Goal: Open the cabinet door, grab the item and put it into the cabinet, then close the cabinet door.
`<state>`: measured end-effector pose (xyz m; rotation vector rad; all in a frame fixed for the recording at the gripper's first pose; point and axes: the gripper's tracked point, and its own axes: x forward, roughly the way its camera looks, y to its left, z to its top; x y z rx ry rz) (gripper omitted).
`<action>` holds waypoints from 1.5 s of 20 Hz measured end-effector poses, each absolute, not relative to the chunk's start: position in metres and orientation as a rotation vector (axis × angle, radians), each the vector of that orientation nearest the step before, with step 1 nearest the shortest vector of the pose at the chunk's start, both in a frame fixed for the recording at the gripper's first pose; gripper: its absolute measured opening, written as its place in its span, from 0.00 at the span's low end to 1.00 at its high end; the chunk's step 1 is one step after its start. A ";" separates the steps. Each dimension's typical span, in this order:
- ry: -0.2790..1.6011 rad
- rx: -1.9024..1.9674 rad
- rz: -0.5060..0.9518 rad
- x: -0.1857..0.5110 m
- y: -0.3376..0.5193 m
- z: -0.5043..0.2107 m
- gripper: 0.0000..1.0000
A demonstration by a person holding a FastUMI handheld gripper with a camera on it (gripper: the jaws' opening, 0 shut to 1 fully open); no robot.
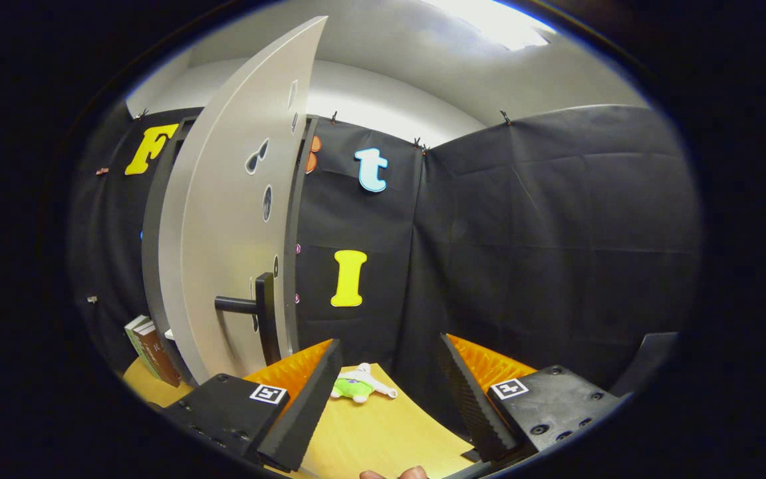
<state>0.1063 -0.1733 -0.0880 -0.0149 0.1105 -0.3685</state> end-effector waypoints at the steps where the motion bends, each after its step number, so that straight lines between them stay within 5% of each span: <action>1: 0.109 -0.020 -0.363 0.106 -0.169 -0.086 0.95; 30: 0.155 0.110 0.091 0.178 0.103 -0.108 0.98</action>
